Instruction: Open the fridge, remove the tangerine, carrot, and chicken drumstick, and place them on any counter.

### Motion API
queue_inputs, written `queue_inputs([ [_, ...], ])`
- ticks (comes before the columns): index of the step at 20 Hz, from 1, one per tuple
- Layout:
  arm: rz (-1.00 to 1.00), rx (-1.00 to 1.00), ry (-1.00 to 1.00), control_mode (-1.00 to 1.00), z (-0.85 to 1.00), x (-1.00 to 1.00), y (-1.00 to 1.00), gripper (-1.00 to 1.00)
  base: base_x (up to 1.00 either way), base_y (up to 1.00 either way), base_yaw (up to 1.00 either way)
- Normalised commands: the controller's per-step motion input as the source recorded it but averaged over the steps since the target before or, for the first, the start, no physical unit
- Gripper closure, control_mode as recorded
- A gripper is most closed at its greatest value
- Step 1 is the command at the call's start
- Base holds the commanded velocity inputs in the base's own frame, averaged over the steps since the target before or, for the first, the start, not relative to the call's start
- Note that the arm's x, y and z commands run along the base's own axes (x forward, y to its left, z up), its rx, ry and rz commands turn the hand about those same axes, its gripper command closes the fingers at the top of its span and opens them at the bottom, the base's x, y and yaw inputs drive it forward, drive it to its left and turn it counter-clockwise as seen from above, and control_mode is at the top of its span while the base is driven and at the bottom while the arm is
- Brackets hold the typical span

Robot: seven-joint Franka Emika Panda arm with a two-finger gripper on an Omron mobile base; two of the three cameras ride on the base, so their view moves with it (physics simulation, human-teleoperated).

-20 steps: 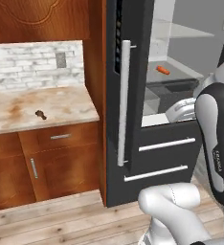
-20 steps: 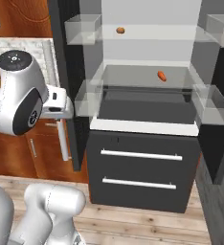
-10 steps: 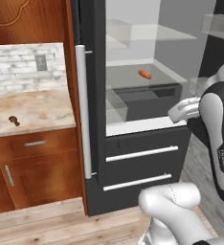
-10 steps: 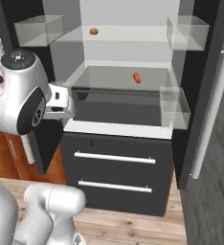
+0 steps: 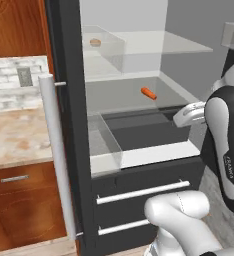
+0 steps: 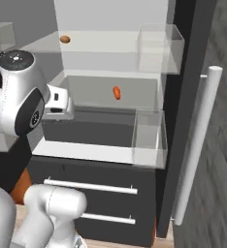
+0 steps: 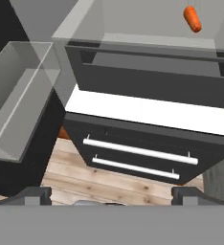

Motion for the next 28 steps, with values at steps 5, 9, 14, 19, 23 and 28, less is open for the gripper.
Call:
queue_inputs([
  [5,0.00,0.00,0.00,1.00,0.00,0.00,0.00,-1.00,0.69,-0.07,-0.04],
  [9,0.00,0.00,0.00,1.00,0.00,0.00,0.00,-1.00,0.82,0.00,-0.02],
  [14,0.00,0.00,0.00,1.00,0.00,0.00,0.00,-1.00,0.66,0.00,-0.02],
  [19,0.00,0.00,0.00,-1.00,0.00,0.04,0.00,-1.00,0.00,0.00,0.00],
  [23,0.00,0.00,-0.01,-1.00,-0.01,0.00,0.00,-1.00,0.00,0.00,0.00],
  [28,0.00,0.02,-0.32,-1.00,0.48,0.11,0.00,-1.00,0.00,0.00,0.00],
])
